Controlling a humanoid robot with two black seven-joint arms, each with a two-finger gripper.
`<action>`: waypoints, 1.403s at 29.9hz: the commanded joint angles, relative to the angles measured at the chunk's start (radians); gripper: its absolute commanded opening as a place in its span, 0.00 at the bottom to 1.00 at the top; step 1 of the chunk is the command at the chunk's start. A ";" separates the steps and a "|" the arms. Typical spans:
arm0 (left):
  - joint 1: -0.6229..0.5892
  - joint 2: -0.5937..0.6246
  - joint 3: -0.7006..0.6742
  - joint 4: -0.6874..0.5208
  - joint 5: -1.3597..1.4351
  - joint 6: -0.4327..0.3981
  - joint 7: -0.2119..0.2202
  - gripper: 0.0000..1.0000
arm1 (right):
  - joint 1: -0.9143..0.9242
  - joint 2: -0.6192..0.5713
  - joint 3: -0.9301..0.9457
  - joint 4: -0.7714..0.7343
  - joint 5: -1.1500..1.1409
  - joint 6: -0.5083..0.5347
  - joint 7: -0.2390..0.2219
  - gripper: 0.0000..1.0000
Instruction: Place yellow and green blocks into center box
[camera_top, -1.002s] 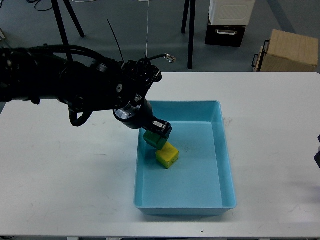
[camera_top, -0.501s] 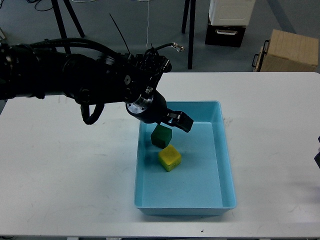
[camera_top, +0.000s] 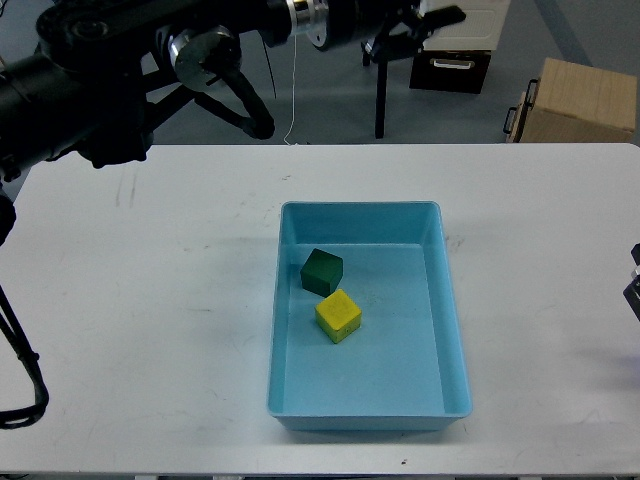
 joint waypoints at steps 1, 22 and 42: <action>0.033 0.000 -0.127 0.095 -0.033 0.000 0.000 1.00 | 0.024 0.001 -0.015 0.000 -0.013 0.000 0.002 1.00; 0.640 0.319 -0.843 -0.001 -0.044 0.000 0.009 1.00 | 0.055 0.005 -0.043 0.000 -0.015 0.000 0.003 1.00; 1.809 0.195 -1.360 -0.907 -0.039 0.000 0.015 1.00 | -0.035 0.083 -0.049 0.012 -0.010 0.000 0.019 1.00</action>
